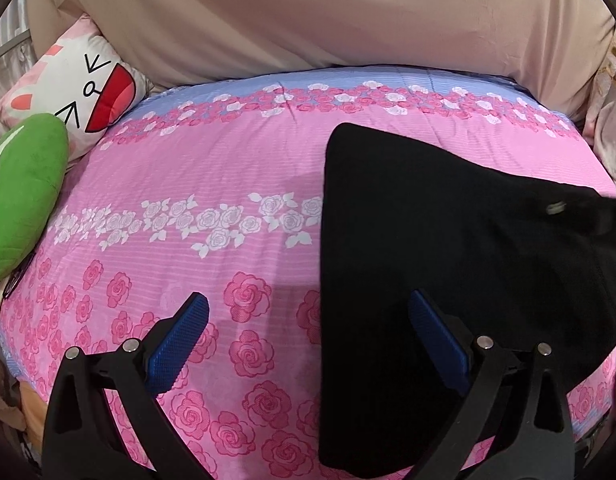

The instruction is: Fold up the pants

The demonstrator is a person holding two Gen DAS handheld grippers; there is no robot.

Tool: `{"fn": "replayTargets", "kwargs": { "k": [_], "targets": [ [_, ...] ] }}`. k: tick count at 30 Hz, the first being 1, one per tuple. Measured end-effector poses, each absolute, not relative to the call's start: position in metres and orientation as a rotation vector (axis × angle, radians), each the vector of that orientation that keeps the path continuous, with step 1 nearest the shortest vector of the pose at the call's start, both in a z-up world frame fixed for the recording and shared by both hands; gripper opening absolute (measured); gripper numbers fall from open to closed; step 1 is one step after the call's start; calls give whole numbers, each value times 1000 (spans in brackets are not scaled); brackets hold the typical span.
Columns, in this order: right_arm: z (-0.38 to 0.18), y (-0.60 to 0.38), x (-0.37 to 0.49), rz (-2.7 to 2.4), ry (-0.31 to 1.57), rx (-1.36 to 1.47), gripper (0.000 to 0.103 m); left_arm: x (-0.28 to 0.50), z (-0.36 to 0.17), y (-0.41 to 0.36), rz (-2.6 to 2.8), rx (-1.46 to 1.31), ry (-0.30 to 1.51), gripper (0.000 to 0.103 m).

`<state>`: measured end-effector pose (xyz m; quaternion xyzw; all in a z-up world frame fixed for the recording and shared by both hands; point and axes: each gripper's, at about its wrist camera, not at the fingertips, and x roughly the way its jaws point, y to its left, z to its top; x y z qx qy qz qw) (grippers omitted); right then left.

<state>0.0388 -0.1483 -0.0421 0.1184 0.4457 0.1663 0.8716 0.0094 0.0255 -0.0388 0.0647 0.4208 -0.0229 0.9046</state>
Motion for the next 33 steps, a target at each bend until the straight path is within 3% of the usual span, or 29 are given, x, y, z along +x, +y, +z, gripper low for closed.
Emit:
{"fn": "replayTargets", "kwargs": {
  "k": [9,15,19,22,28,33],
  "targets": [
    [-76,-63,108,397,1026,91,32,10,-38,55,-1,113,871,98],
    [-71,-28,104,339,955,-105,36,16,-44,79,34,62,897,98],
    [-27,-86,63,393,876,111,35,3,-34,89,-51,-22,903,98],
    [1,-152,2,267,785,174,58,-7,-27,91,-122,-58,903,98],
    [-11,-268,-114,-8,823,354,59,-15,-34,62,-240,-56,950,98],
    [-41,-290,-140,112,835,582,59,-13,-55,34,-302,-57,995,95]
  ]
}}
